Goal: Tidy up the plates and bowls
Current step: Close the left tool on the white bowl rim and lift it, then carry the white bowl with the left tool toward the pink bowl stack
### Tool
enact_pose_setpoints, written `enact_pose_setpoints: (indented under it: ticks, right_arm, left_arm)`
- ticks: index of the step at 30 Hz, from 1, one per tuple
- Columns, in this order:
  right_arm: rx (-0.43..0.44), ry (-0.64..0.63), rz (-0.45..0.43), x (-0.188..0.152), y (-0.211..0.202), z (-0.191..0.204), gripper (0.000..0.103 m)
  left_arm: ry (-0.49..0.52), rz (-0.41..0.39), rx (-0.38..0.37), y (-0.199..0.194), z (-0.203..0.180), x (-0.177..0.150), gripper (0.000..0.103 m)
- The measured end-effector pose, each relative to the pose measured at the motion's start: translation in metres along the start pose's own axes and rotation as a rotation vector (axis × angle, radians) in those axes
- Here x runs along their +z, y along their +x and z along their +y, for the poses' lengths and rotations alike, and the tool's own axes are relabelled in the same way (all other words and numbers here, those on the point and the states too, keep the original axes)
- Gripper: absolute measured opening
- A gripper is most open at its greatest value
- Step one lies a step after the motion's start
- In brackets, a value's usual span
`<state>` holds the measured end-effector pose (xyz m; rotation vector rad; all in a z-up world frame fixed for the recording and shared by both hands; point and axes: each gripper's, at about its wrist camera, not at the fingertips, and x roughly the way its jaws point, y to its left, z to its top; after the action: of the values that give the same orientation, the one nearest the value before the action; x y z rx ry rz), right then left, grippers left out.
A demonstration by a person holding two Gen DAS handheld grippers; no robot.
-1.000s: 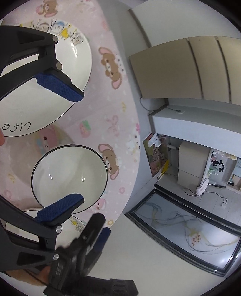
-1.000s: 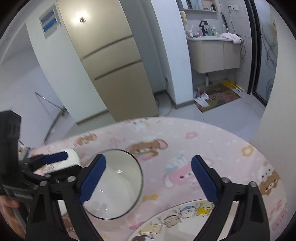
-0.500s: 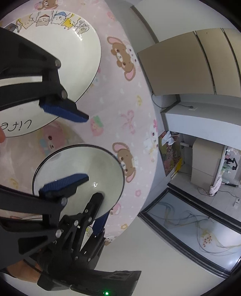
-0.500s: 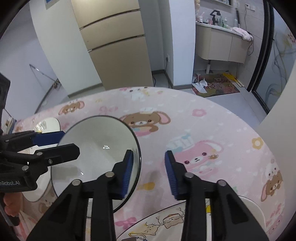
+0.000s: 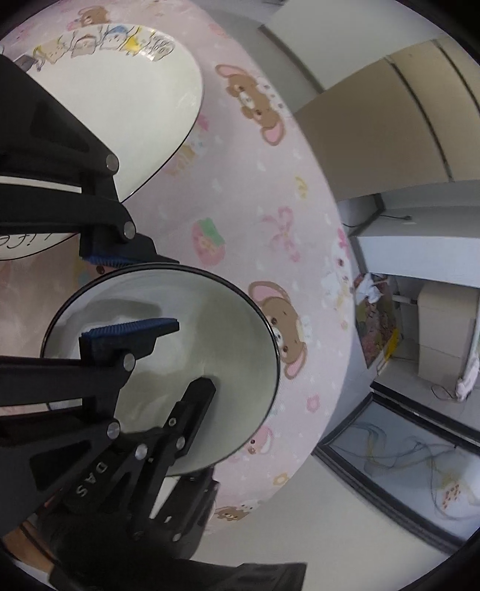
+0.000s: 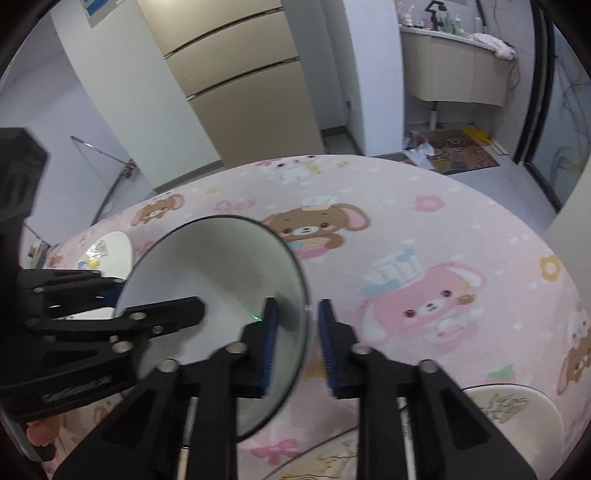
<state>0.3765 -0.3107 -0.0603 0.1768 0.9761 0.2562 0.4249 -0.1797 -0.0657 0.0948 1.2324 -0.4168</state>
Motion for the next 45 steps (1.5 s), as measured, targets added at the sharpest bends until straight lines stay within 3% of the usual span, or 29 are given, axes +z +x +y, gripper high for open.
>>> enact_pose_setpoints:
  ticks: [4, 8, 14, 18, 29, 38, 45]
  right_arm:
    - [-0.012, -0.016, -0.011, 0.000, 0.000, 0.003, 0.016]
    - [0.031, 0.036, -0.019, 0.000, -0.001, -0.005, 0.013]
    - [0.062, 0.066, -0.094, 0.003, -0.021, -0.008, 0.012]
    - [0.064, 0.041, -0.153, 0.007, -0.042, 0.002, 0.011]
    - [0.127, -0.076, -0.313, 0.015, -0.103, 0.063, 0.011]
    - [0.156, -0.269, -0.467, -0.001, -0.165, 0.149, 0.011]
    - [0.190, -0.347, -0.581, -0.025, -0.217, 0.195, 0.011]
  left_arm:
    - [-0.005, 0.007, 0.005, 0.003, 0.000, 0.003, 0.022]
    - [-0.012, -0.016, 0.017, 0.003, 0.000, 0.004, 0.021]
    - [0.008, -0.115, 0.006, -0.020, -0.006, 0.003, 0.017]
    - [-0.021, -0.192, -0.042, -0.044, 0.001, -0.002, 0.015]
    - [-0.021, -0.442, -0.011, -0.149, 0.015, -0.042, 0.012]
    - [-0.056, -0.655, 0.046, -0.252, 0.041, -0.113, 0.012]
    - [-0.071, -0.791, 0.108, -0.317, 0.035, -0.162, 0.012]
